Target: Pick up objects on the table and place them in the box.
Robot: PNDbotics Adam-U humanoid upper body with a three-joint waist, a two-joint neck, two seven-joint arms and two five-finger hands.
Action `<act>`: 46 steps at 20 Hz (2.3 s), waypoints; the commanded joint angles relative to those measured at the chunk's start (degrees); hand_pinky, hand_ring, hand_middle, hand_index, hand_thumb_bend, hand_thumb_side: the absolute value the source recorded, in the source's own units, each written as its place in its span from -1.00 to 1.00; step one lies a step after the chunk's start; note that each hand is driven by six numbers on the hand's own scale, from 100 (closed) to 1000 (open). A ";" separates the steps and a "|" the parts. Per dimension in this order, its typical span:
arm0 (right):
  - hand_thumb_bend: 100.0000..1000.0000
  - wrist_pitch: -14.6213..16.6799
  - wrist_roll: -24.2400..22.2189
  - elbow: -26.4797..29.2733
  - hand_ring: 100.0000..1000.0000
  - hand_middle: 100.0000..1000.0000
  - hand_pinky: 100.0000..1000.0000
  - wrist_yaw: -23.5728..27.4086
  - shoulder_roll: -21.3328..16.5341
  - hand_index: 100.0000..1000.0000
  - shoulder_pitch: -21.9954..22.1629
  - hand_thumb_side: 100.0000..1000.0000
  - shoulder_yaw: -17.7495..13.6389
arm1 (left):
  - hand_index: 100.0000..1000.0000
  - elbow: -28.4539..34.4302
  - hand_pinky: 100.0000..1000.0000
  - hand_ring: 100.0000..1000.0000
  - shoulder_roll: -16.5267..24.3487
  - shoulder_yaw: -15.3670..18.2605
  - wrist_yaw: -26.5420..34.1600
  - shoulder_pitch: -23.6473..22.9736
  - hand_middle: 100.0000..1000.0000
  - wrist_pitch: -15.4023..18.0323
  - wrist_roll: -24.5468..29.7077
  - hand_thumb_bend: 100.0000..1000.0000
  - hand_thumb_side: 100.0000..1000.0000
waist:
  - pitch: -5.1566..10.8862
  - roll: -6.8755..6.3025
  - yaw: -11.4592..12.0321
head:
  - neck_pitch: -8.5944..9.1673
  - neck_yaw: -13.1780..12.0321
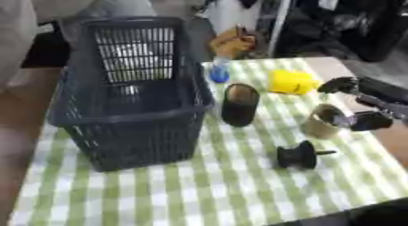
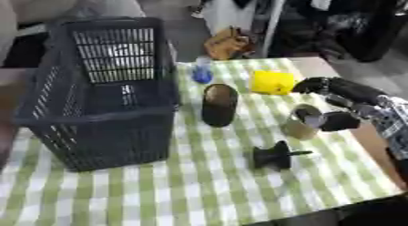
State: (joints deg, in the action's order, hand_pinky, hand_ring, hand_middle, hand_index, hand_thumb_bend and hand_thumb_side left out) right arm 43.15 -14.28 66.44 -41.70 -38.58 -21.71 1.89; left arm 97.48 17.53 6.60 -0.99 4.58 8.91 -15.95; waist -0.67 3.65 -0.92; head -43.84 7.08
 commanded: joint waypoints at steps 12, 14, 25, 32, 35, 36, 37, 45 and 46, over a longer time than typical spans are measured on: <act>-0.60 2.78 -0.70 -6.11 0.62 0.65 0.56 -5.75 -2.02 0.84 -2.57 0.36 1.70 | 0.56 0.60 -0.36 0.55 0.54 0.12 0.04 0.68 0.40 0.04 0.35 -0.30 0.84 | -0.03 -0.85 0.26 | -0.28 0.38; -0.58 3.31 -1.03 -7.43 0.63 0.66 0.57 -6.52 -2.10 0.85 -3.03 0.39 2.19 | 0.56 0.59 -0.36 0.55 0.55 0.13 0.03 0.67 0.40 0.04 0.36 -0.30 0.84 | -0.02 -0.85 0.29 | -0.28 0.61; -0.34 6.90 0.43 -14.67 0.71 0.78 0.64 -17.27 -1.41 0.89 -6.22 0.54 5.65 | 0.56 0.59 -0.36 0.54 0.63 0.07 0.03 0.67 0.40 -0.03 0.52 -0.30 0.84 | 0.02 -0.87 0.41 | -0.28 0.72; -0.26 7.09 3.52 -17.37 0.73 0.80 0.64 -23.39 -0.42 0.90 -7.21 0.61 5.67 | 0.56 0.58 -0.36 0.54 0.60 0.06 0.05 0.65 0.40 -0.01 0.61 -0.30 0.84 | 0.02 -0.90 0.45 | -0.28 0.71; -0.23 7.02 4.40 -17.84 0.74 0.81 0.65 -25.32 0.09 0.89 -7.81 0.62 5.59 | 0.56 0.58 -0.36 0.54 0.59 0.05 0.06 0.63 0.40 -0.01 0.63 -0.29 0.84 | 0.03 -0.91 0.48 | -0.28 0.72; -0.22 7.07 4.53 -17.97 0.74 0.80 0.65 -26.08 0.39 0.89 -8.20 0.62 5.72 | 0.56 0.58 -0.36 0.54 0.59 0.03 0.07 0.62 0.40 0.00 0.65 -0.29 0.84 | 0.04 -0.91 0.50 | -0.28 0.76; -0.21 7.12 4.68 -18.13 0.74 0.81 0.65 -26.77 0.64 0.89 -8.48 0.63 5.80 | 0.56 0.57 -0.36 0.54 0.59 0.02 0.07 0.60 0.40 0.00 0.66 -0.29 0.84 | 0.05 -0.92 0.50 | -0.28 0.77; -0.20 7.87 4.93 -20.02 0.75 0.80 0.66 -32.28 2.99 0.88 -10.45 0.69 6.71 | 0.56 0.54 -0.36 0.54 0.54 -0.04 0.11 0.54 0.40 0.03 0.74 -0.29 0.84 | 0.05 -0.96 0.59 | -0.28 0.87; -0.20 7.89 5.07 -20.08 0.75 0.80 0.66 -32.71 3.32 0.88 -10.71 0.68 6.67 | 0.56 0.54 -0.36 0.54 0.53 -0.05 0.11 0.53 0.40 0.03 0.75 -0.29 0.84 | 0.06 -0.97 0.60 | -0.28 0.89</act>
State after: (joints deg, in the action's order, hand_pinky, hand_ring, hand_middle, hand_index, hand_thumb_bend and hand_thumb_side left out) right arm 50.95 -9.49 46.41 -73.38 -34.41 -31.33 8.76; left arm 97.46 17.52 6.56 -0.99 4.58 8.83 -15.35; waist -0.67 3.65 -0.33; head -43.84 7.72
